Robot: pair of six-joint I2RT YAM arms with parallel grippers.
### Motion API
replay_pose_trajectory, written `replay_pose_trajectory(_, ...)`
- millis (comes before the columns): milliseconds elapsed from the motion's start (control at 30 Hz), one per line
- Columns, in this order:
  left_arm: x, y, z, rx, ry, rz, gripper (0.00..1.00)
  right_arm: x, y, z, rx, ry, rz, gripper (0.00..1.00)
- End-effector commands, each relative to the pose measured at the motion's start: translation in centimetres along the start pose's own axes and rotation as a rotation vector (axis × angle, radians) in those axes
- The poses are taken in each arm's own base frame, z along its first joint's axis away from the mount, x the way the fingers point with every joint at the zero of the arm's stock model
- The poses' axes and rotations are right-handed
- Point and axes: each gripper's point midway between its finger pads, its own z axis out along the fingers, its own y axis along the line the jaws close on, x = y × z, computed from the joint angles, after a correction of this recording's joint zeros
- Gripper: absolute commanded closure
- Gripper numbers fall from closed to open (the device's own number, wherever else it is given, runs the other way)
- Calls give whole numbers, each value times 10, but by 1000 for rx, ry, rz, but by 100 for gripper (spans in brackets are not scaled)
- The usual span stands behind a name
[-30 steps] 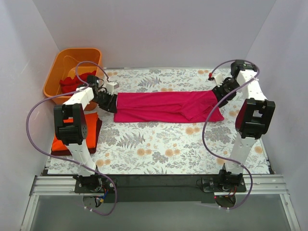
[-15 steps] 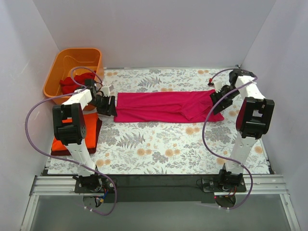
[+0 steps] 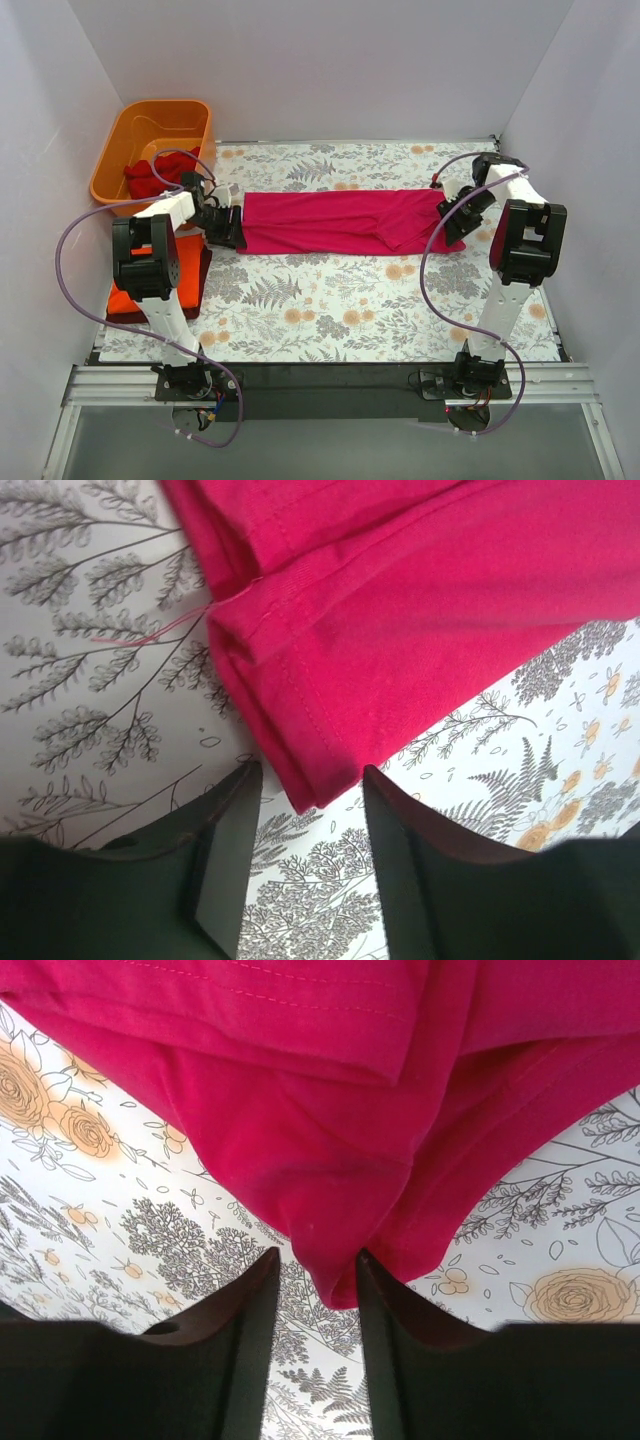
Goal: Fold and stack the t-shirts
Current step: Fold the tshirt
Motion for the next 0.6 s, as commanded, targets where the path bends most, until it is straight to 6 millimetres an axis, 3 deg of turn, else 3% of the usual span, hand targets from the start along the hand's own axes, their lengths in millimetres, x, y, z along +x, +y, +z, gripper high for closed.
replay_pose_trajectory(0,-8,-13,0,24,-39,27,58,5,-2,1,5,4,3,60)
replay_pose_trajectory(67,-11,-13,0,23,-45,21,67,7,-3,0,9,6,7,64)
replay_pose_trajectory(200,-11,-10,-4,-1,-39,20,97,14,-9,-3,26,23,22,88)
replay_pose_trajectory(233,-11,-8,-5,-15,-36,22,100,16,-12,-4,40,29,19,92)
replay_pose_trajectory(300,-5,-8,-9,-25,-13,29,100,22,-17,-7,53,41,27,99)
replay_pose_trajectory(567,20,-8,-27,-80,53,69,100,59,-20,-23,124,132,7,99)
